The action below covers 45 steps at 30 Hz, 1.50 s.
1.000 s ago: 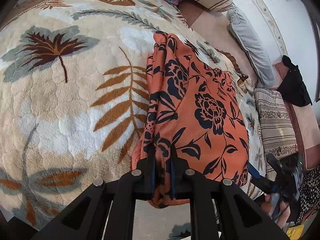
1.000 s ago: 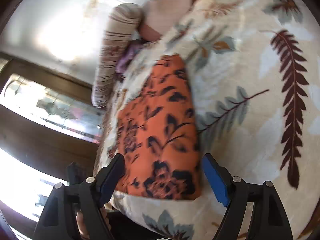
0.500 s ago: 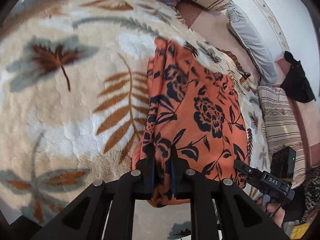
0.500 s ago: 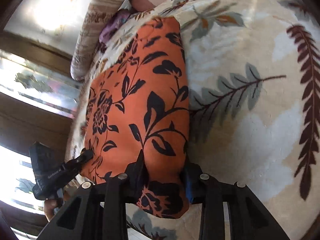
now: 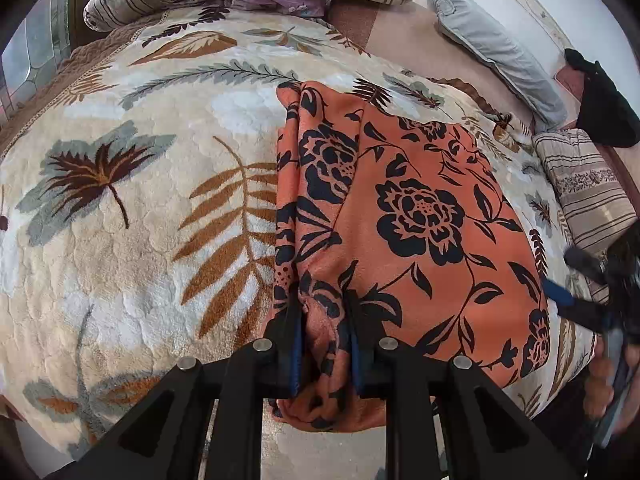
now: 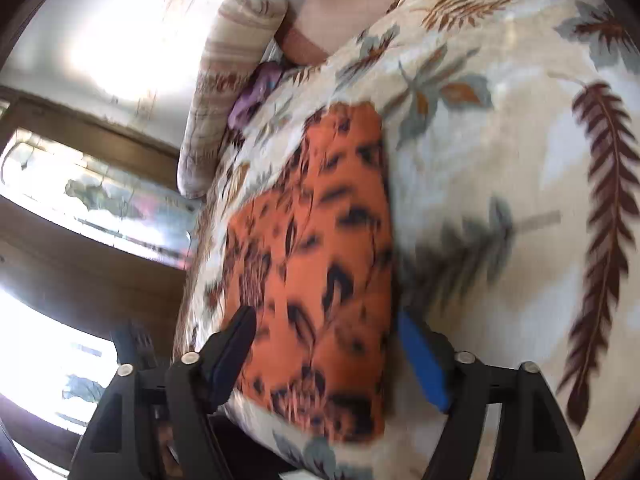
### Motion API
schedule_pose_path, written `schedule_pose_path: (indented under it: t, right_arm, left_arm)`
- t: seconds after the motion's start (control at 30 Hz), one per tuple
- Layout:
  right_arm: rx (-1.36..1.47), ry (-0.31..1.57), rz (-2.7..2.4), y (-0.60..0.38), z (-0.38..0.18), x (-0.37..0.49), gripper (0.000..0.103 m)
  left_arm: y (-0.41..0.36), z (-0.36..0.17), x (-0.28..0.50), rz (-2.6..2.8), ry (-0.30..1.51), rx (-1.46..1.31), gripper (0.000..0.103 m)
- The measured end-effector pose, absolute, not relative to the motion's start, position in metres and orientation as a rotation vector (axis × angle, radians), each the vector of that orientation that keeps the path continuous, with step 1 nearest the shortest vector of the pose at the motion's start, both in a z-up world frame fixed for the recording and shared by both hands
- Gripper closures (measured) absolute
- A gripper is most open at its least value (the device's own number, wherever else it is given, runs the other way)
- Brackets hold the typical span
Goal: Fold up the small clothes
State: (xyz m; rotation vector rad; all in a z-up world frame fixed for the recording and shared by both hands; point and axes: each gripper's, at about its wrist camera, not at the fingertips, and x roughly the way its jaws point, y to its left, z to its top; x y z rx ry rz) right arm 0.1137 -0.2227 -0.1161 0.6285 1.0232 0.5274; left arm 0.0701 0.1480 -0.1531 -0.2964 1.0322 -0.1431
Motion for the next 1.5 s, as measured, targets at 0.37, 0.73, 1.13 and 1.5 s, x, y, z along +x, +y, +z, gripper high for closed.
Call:
schedule_pose_path:
  t: [0.37,0.73,1.13,1.5]
  right_arm:
    - [0.506,1.1,0.445,-0.197,-0.135,0.161,0.069]
    - [0.69,1.065,0.411,-0.207,-0.136,0.211,0.022]
    - [0.484,1.04,0.259,-0.192,-0.112,0.201,0.041]
    - [0.4,1.063,0.514,-0.163,-0.114,0.112,0.037]
  left_arm:
    - [0.153,-0.155,0.068,-0.185,1.022,-0.334,0.082]
    - [0.155,-0.155,0.068,-0.195,1.02,-0.336,0.082]
    - [0.151,-0.153,0.067,-0.183,1.007,-0.309,0.082]
    - [0.138,-0.15,0.063,-0.144,0.993,-0.248,0.082]
